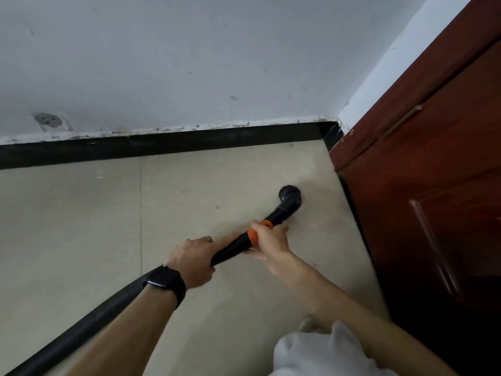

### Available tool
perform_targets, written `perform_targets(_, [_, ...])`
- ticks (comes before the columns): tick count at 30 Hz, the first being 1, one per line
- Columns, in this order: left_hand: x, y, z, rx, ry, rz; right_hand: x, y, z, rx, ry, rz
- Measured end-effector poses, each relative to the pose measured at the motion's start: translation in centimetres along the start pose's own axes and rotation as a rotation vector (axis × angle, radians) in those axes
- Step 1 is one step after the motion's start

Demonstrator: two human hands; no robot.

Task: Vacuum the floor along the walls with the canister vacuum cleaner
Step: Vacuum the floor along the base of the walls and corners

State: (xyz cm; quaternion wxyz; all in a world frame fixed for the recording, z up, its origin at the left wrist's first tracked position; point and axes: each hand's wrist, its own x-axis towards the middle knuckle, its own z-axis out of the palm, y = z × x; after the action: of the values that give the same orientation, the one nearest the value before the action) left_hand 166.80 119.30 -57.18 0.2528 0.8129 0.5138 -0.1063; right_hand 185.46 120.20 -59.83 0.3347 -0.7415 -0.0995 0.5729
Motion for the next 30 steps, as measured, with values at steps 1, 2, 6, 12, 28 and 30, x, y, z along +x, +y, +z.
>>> perform_targets(1, [0.3,1.0,0.2,0.023,-0.012,0.03,-0.2,0.4,-1.4,0.041,-0.003,0.024])
perform_targets(2, [0.5,1.8,0.4,0.041,-0.024,0.053,-0.4,0.6,-2.6,0.071,-0.002,0.041])
perform_targets(6, [1.0,4.0,1.2,0.064,-0.031,0.078,0.1,0.9,-4.8,0.128,0.004,0.036])
perform_targets(12, [2.7,4.4,1.2,0.051,-0.017,0.024,1.8,-0.7,-4.7,0.107,-0.011,-0.026])
perform_targets(28, [8.9,5.8,0.1,-0.016,0.059,-0.087,8.1,-8.5,-4.1,-0.062,-0.07,-0.062])
perform_targets(30, [9.1,5.6,0.1,-0.022,0.062,-0.107,8.7,-9.1,-3.7,-0.085,-0.086,-0.068])
